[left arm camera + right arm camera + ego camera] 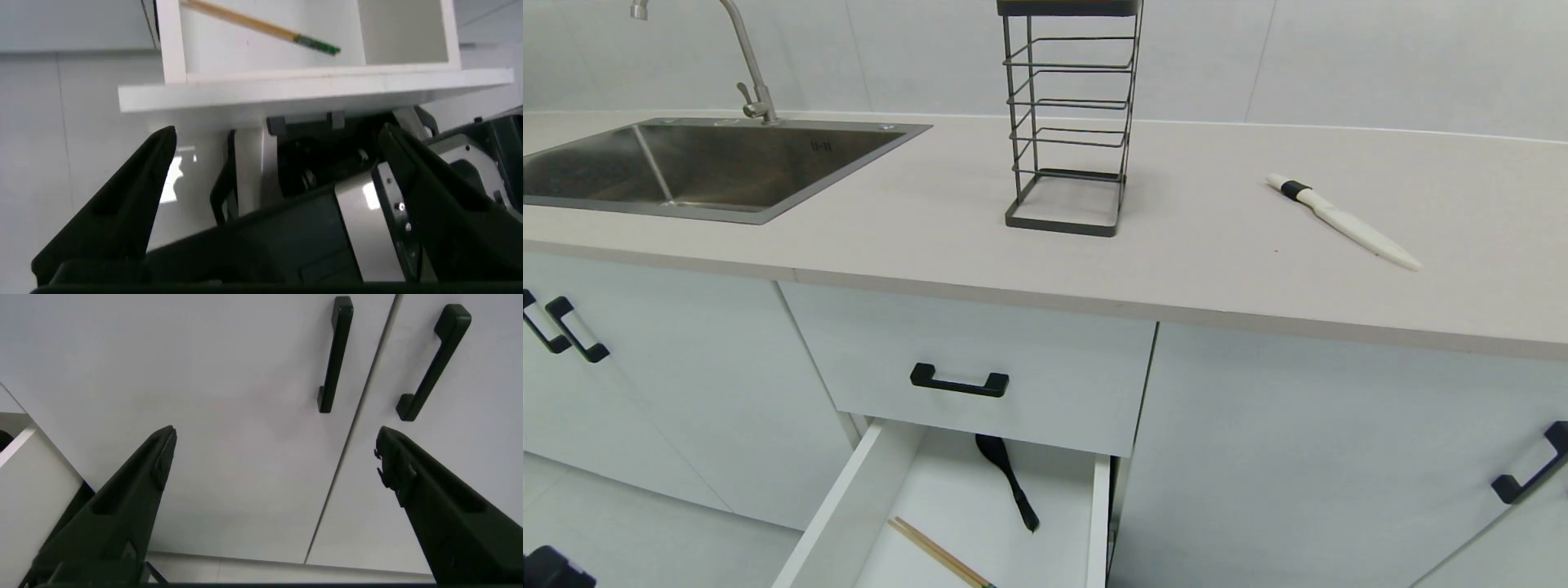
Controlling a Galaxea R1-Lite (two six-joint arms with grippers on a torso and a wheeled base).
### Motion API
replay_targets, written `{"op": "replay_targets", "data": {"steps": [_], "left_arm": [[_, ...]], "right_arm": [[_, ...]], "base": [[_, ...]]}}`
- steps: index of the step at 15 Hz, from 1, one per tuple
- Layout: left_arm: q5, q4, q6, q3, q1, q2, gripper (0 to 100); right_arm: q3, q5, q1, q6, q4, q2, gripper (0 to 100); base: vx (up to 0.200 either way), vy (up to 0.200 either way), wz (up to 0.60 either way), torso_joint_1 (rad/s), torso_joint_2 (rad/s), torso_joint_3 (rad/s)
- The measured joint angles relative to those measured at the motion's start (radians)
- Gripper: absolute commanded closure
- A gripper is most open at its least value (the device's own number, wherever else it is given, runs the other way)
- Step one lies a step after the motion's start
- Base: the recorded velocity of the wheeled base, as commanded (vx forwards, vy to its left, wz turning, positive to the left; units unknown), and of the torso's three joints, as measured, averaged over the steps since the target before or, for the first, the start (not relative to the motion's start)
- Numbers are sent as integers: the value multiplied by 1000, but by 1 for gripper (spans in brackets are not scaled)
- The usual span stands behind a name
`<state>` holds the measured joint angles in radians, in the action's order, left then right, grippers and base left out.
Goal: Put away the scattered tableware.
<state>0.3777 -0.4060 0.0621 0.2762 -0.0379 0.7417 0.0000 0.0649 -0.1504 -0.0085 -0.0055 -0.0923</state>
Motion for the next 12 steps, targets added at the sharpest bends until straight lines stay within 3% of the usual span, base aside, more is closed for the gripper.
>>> {"op": "replay_targets", "data": {"steps": [5,12], "left_arm": [[-28,-3,69,-33,-14,77,0],[-34,42,74,-52,-128,258,0]], "right_arm": [[0,1,0,-1,0,-1,0],[0,1,-1,0,0,-1,0]], "base": [[0,0,0,0,0,0],[0,0,0,0,0,0]]}}
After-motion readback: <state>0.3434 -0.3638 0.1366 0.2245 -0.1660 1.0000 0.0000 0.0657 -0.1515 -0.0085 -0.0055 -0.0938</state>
